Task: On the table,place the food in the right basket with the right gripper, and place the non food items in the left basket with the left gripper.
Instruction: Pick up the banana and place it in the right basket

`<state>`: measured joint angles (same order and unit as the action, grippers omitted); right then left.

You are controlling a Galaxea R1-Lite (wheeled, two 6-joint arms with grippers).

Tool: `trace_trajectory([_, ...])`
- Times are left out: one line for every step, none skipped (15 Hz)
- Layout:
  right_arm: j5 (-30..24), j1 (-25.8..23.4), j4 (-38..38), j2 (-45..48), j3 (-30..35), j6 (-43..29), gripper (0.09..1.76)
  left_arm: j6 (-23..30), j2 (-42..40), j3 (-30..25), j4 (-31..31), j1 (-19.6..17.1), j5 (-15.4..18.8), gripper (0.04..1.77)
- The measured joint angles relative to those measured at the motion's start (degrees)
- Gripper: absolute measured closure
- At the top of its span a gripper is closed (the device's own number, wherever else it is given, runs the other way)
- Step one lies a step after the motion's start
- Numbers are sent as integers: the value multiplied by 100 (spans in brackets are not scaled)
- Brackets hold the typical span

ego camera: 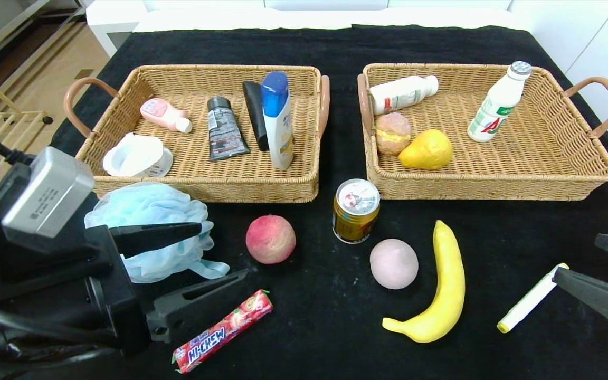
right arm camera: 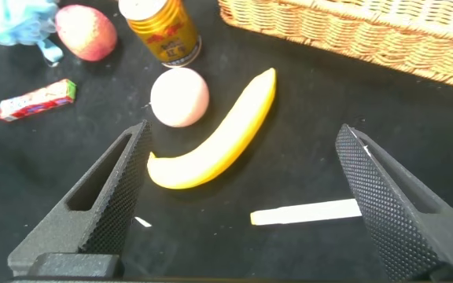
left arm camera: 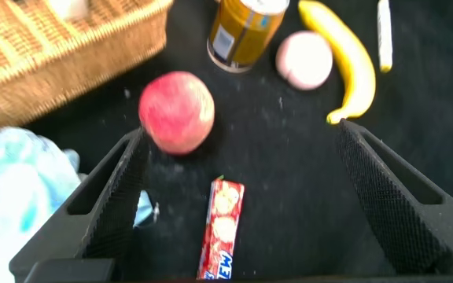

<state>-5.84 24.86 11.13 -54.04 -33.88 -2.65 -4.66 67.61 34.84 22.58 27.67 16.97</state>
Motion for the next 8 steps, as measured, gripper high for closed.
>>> trace_trajectory([4,0,-13,10,9,1,14,4,22,-30,13,0,-5,9])
trace_trajectory([0,-2,-28,16,15,17,14,9,24,-56,7,2,-7,9])
trace_trajectory([-2,-5,-48,21,32,22,14,4,13,-65,7,2,-7,9])
trace_trajectory([-2,-9,-74,21,48,26,14,0,-6,-76,5,2,-2,9])
trace_trajectory([-6,-9,-91,18,54,15,14,-7,-30,-89,11,2,9,9])
trace_trajectory([-22,-38,-113,11,52,-5,14,-13,-63,-102,22,2,26,9])
trace_trajectory([-28,-80,-251,-4,11,-11,14,-13,-99,-116,27,2,28,9])
trace_trajectory([-11,-107,-477,-20,-79,-13,14,-9,-140,-128,35,2,33,9])
